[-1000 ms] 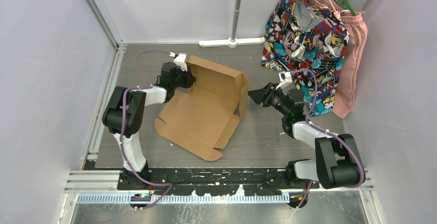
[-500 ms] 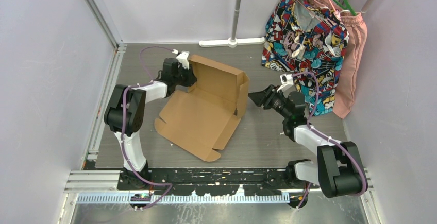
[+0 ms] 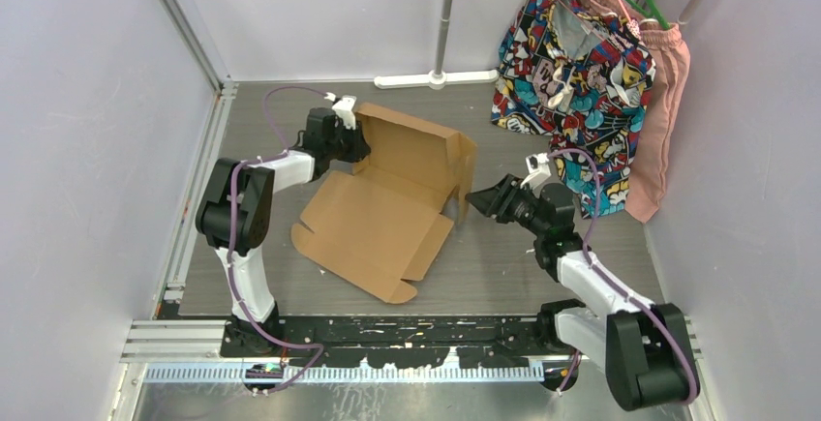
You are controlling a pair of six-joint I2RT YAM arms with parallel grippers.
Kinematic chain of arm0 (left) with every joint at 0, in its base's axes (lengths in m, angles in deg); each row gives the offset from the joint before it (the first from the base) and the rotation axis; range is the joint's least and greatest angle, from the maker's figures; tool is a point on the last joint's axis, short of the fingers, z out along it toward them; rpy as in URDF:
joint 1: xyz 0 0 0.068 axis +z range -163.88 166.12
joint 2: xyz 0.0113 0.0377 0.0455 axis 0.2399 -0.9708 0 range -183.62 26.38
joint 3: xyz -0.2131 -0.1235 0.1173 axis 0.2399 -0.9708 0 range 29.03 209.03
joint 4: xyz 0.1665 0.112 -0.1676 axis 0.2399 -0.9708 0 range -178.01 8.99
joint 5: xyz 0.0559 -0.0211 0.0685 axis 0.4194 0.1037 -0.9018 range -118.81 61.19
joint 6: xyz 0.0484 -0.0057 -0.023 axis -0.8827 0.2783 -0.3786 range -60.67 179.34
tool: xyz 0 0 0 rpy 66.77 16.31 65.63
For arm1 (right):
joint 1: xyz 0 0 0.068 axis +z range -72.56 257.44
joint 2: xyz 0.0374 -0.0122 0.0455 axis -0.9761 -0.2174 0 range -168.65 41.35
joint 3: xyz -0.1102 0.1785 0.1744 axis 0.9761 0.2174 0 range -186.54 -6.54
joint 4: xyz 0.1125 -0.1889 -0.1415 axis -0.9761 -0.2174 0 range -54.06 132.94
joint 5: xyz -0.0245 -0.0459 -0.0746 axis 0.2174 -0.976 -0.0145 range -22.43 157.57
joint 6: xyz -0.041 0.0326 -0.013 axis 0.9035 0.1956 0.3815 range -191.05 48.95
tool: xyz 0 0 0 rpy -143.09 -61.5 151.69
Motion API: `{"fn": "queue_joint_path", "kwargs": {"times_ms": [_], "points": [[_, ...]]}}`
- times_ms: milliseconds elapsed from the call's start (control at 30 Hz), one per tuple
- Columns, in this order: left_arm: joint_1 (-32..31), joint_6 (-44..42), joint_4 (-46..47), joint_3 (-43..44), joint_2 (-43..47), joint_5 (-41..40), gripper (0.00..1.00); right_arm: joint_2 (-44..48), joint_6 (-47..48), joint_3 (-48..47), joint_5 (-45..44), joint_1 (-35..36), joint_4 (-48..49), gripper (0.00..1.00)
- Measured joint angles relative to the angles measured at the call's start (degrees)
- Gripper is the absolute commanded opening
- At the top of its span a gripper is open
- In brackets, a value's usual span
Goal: Fold the paper box
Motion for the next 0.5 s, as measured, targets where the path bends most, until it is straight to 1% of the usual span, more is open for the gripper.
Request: {"fn": "queue_joint_path", "kwargs": {"times_ms": [133,367,500], "points": [[0.0,0.1,-0.1,0.5,-0.4,0.5,0.22,3.6,0.8,-0.1,0.0,0.3,-4.5,0.5],[0.0,0.2,-0.1,0.6,-0.5,1.1,0.22,0.2,1.6,-0.9,0.0,0.3,-5.9,0.49],[0.0,0.2,-1.2,1.6,-0.9,1.6,0.22,2.7,1.7,-0.9,-0.9,0.3,-7.9,0.47]]}}
